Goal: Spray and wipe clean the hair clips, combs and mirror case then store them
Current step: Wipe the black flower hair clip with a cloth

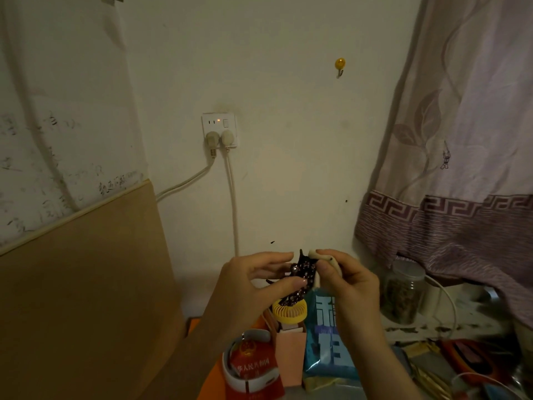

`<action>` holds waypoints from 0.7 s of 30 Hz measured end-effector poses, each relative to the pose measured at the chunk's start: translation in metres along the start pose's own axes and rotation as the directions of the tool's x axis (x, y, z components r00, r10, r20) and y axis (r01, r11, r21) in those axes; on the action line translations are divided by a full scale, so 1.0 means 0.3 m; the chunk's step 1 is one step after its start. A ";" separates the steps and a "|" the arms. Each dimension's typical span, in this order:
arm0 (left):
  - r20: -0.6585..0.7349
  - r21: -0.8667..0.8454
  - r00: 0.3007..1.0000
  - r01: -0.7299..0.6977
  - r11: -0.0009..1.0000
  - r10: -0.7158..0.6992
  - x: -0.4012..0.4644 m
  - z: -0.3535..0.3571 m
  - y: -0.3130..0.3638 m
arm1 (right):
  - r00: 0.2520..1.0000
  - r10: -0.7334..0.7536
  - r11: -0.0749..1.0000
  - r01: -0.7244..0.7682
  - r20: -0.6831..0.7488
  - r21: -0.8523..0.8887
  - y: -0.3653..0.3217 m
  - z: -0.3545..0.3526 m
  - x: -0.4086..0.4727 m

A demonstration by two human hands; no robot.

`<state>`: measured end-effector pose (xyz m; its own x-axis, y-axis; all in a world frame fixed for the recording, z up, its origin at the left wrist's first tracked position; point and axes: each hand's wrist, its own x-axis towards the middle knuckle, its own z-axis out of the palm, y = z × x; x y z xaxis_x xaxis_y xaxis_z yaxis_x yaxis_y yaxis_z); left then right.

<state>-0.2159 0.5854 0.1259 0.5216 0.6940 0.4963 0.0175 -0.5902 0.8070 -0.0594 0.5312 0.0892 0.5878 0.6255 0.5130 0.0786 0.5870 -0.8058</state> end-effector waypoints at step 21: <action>0.017 -0.084 0.999 0.029 0.996 -0.028 -0.037 0.010 -0.031 | 0.890 0.451 0.791 -0.434 0.069 0.431 0.060 -0.005 -0.040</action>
<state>-0.2192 0.5820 0.1118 0.5352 0.7031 0.4682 -0.0394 -0.5329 0.8453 -0.0638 0.5335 0.0683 0.5033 0.8566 0.1137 -0.5397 0.4144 -0.7328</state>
